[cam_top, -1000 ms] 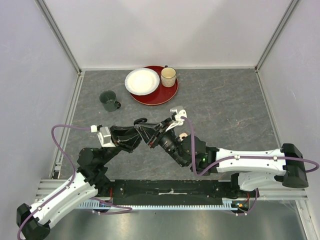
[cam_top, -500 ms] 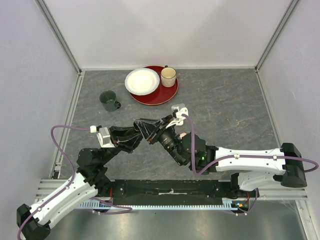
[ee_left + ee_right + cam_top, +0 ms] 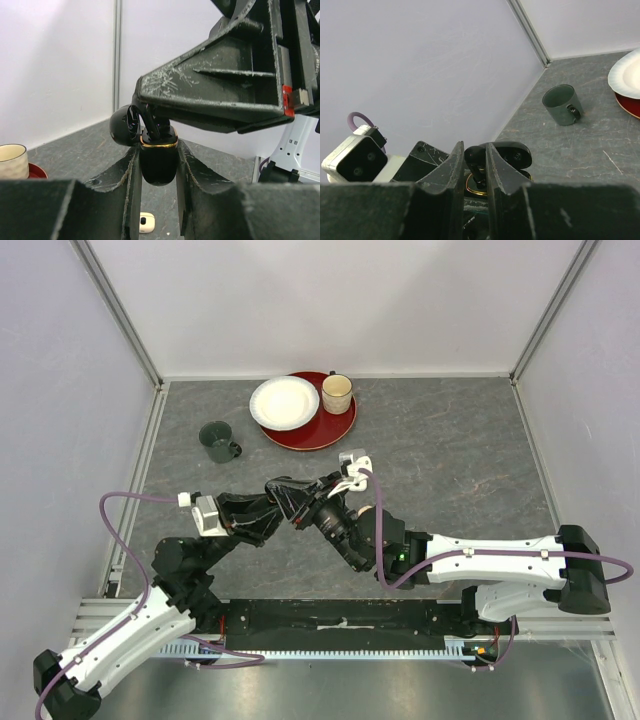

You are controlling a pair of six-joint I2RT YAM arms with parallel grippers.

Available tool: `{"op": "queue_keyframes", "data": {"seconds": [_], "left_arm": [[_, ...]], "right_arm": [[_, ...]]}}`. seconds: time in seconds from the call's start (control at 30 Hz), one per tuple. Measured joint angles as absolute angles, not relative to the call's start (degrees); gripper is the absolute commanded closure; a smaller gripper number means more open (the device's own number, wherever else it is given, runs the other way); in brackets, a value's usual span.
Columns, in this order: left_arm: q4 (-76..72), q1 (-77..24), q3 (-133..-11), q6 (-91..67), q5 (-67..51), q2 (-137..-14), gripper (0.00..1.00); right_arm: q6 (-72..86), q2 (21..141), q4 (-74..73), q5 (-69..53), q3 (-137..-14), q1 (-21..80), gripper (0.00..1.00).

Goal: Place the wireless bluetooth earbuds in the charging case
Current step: Place the earbud in the charging case.

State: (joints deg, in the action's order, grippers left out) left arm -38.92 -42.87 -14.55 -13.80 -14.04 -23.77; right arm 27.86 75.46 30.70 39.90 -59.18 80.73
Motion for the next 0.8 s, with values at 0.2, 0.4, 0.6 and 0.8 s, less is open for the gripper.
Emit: {"op": "queue_keyframes", "data": {"seconds": [0.2, 0.4, 0.6, 0.8], "left_arm": [[-38.1, -42.9, -14.5, -13.6, -13.6, -23.2, 0.98], [-36.7, -42.9, -14.5, -13.1, -13.6, -23.1, 0.98], [-35.6, -42.9, -14.5, -12.3, -13.1, -22.0, 0.98], [-35.7, -42.9, -14.5, -11.9, -12.1, -21.7, 0.98]], "right_arm": [[28.7, 75.5, 28.7, 39.5, -59.2, 80.7, 1.00], [28.7, 75.4, 27.2, 39.9, -59.2, 80.7, 1.00], [28.6, 74.9, 25.9, 40.6, -59.2, 80.8, 1.00], [27.9, 74.8, 22.9, 40.8, -60.4, 81.3, 1.00]]}}
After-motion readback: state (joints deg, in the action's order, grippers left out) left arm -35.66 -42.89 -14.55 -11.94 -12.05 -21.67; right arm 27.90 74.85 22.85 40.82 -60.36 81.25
